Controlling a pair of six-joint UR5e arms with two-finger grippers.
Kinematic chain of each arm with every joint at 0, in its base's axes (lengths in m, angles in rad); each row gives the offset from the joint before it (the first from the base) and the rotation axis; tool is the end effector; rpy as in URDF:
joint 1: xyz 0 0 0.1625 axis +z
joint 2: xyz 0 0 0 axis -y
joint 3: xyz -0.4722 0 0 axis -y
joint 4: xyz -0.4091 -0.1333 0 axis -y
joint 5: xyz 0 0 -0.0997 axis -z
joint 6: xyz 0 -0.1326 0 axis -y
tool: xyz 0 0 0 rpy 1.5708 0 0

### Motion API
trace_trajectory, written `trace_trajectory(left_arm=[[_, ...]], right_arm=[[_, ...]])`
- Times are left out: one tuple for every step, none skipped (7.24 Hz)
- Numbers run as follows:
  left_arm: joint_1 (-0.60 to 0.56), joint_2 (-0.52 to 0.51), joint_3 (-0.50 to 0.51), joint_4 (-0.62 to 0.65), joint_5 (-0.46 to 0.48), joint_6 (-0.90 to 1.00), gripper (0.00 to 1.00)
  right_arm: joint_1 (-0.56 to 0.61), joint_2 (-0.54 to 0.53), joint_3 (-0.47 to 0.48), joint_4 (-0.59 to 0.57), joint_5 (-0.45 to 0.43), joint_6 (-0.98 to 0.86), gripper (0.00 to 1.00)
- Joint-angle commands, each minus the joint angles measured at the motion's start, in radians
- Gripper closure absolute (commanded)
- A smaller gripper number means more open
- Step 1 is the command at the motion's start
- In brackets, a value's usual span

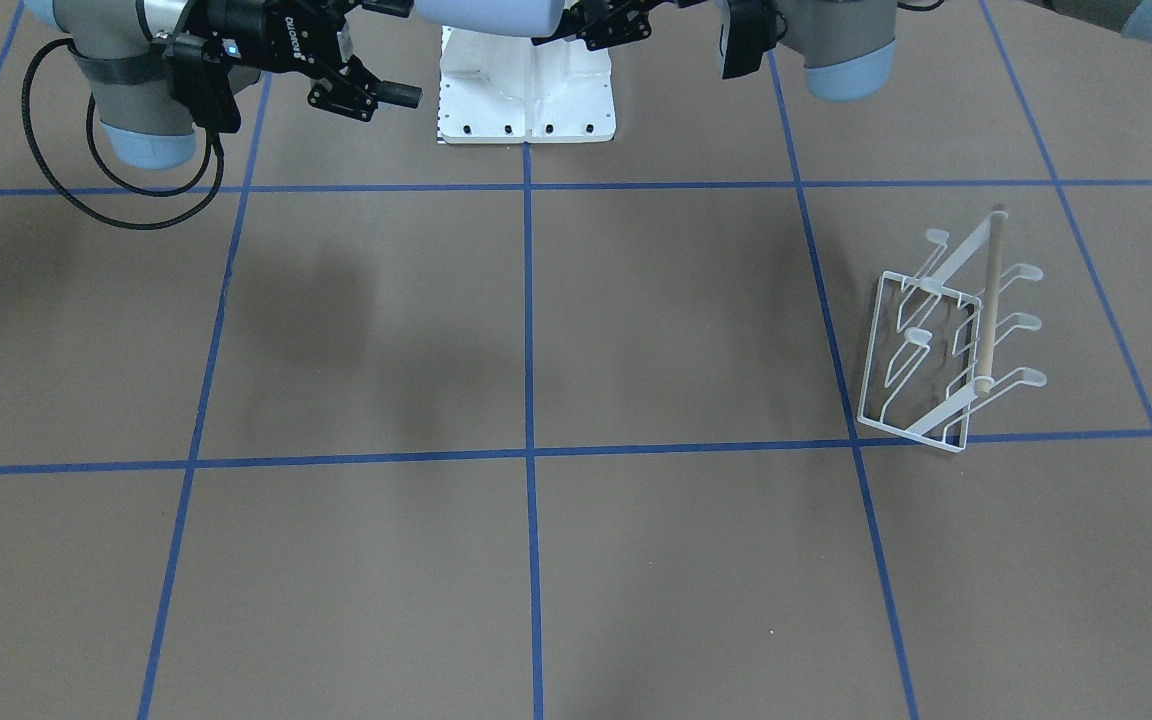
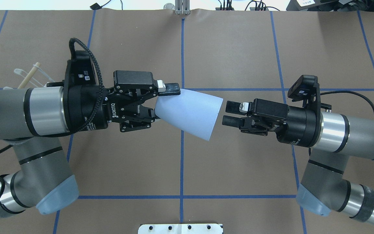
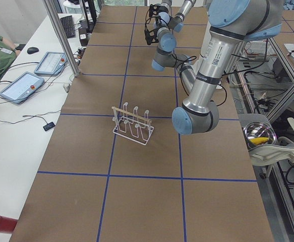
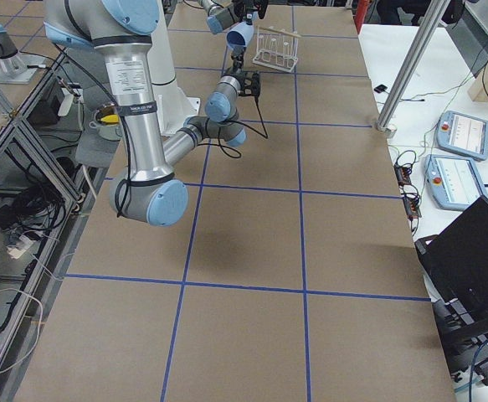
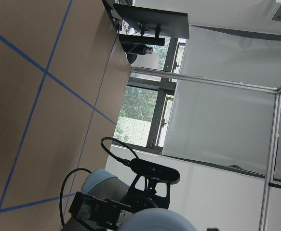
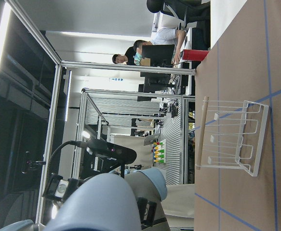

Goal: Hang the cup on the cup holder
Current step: 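Open the right gripper and withdraw it while the left arm pulls the cup away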

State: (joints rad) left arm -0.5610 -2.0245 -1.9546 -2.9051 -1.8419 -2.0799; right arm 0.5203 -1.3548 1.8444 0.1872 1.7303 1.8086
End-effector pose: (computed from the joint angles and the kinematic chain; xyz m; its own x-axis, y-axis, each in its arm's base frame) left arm 0.3965 -0.3647 0.1285 -0.5768 -0.1922 -0.7940 0.0509 0.9616 -0.2698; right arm -0.3796 -0.3469 0.2716 -0.6184 -0.0863 0.7811 -0.2446 0.9657 -0.0870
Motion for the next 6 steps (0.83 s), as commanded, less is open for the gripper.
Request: trace_trajectory(left_arm=[[-0.089, 0.010, 0.009, 0.004, -0.043, 0.015, 1.00], [-0.130, 0.053, 0.013, 0.004, -0.057, 0.065, 1.00], [-0.146, 0.088, 0.020, 0.004, -0.057, 0.143, 1.00], [-0.172, 0.114, 0.031, 0.026, -0.059, 0.200, 1.00], [-0.190, 0.124, 0.039, 0.056, -0.059, 0.237, 1.00], [-0.198, 0.124, 0.037, 0.128, -0.056, 0.285, 1.00]], right_arm=[[0.059, -0.053, -0.007, -0.015, 0.032, -0.079, 0.00], [0.172, -0.050, -0.066, -0.015, 0.139, -0.121, 0.00], [0.298, -0.043, -0.136, -0.017, 0.267, -0.182, 0.00], [0.397, -0.026, -0.233, -0.037, 0.346, -0.295, 0.00], [0.481, -0.009, -0.260, -0.161, 0.391, -0.456, 0.00], [0.580, 0.012, -0.257, -0.334, 0.461, -0.594, 0.00]])
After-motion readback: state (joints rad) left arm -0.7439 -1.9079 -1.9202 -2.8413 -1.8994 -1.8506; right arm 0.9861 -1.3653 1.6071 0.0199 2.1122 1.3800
